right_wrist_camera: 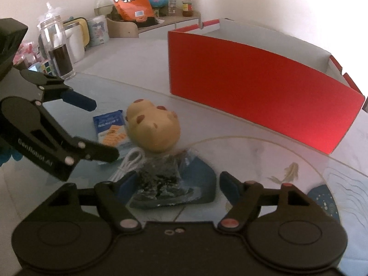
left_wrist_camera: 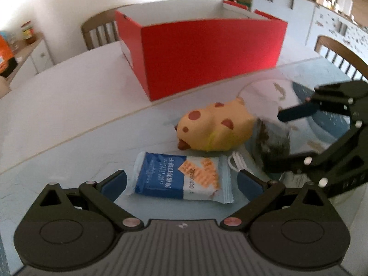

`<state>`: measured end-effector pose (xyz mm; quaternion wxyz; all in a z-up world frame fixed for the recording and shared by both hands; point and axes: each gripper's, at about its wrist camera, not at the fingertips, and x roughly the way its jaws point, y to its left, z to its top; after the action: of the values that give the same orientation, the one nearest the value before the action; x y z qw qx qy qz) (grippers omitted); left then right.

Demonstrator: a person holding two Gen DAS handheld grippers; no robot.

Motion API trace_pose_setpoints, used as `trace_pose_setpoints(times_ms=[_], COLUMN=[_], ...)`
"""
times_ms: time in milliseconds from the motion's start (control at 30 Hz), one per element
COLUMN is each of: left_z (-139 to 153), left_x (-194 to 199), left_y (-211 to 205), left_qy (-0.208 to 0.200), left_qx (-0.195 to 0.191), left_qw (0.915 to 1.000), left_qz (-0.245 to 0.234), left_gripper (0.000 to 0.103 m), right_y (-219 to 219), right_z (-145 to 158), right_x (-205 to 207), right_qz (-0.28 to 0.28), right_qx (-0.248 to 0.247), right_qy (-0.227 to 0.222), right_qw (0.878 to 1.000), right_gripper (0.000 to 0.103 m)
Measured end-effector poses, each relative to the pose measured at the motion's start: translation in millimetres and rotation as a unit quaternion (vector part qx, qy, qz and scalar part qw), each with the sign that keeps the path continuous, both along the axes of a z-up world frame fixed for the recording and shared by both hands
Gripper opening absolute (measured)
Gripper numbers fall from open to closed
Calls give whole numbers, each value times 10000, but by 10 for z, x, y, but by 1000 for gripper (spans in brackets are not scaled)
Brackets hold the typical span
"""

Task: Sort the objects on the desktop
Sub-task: 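Grasp the blue cracker packet with the left gripper while the right grasps the dark plastic bag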

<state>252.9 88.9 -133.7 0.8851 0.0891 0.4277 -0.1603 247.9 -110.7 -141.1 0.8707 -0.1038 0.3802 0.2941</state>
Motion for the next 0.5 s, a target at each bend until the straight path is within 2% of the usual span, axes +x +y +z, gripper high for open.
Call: trace_pose_setpoints(times_ms=[500], left_z=[-95], left_x=[29], left_y=[-5], left_qy=[-64], left_qx=[-60], left_qw=[9999], left_qz=[109], left_gripper=[102], right_y=[17], right_z=[-55], right_x=[36], right_qz=[43], right_qx=[-19], right_qy=[66], right_qw=[10000], right_gripper=[74])
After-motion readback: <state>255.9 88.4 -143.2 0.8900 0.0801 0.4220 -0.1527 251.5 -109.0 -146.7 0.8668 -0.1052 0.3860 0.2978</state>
